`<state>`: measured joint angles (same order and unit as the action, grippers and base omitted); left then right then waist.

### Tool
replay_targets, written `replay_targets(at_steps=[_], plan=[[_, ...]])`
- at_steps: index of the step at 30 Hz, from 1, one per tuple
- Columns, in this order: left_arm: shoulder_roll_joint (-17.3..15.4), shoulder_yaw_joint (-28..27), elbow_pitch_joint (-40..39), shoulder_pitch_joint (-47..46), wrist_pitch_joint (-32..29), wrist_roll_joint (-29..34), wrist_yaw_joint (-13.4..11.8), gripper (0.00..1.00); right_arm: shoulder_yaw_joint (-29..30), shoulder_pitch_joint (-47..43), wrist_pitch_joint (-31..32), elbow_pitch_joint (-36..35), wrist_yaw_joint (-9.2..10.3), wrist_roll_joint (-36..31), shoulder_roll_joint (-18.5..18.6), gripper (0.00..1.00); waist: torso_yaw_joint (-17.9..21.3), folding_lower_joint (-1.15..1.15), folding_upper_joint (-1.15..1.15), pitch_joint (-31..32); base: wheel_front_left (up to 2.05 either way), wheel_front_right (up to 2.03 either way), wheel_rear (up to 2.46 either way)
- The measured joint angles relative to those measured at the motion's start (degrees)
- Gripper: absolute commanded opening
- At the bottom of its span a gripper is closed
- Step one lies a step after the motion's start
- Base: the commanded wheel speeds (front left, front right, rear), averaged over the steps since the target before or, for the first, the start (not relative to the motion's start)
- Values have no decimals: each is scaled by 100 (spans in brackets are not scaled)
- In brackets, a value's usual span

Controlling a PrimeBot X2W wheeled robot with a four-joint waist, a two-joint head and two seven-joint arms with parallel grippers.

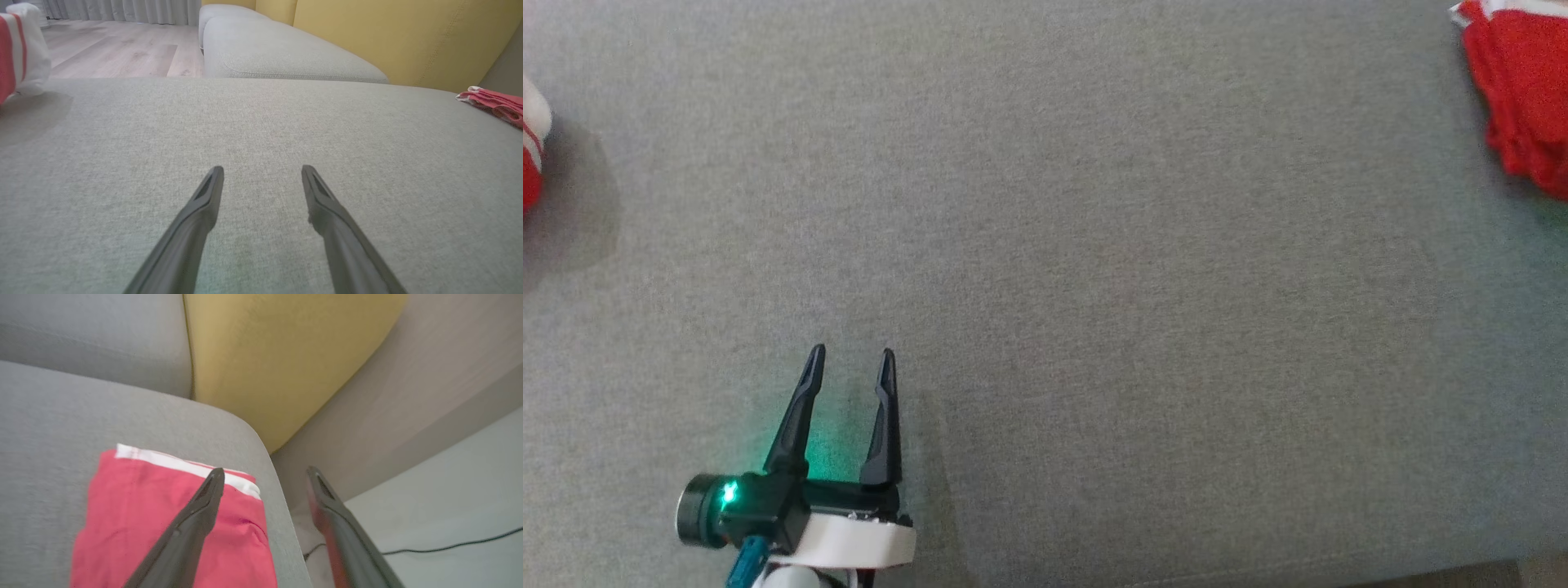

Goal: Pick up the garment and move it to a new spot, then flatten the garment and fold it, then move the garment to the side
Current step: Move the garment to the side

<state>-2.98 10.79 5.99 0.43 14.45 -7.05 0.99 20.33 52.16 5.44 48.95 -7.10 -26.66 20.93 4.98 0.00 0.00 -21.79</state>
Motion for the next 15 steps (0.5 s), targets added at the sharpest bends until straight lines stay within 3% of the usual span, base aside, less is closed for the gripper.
replay_targets(at_steps=[7, 15], plan=[[0, -146, 37, 81, 0, -170, -67, 100, -335, -360, -837, -404, 0, 383, -407, 100, 76, 0, 0, 438, 0, 0, 0], [2, -500, 115, 604, 0, -423, -168, 100, -815, -1918, -1642, -1469, 0, 1251, -1083, 100, 127, -1, 0, 1313, 0, 0, 0]])
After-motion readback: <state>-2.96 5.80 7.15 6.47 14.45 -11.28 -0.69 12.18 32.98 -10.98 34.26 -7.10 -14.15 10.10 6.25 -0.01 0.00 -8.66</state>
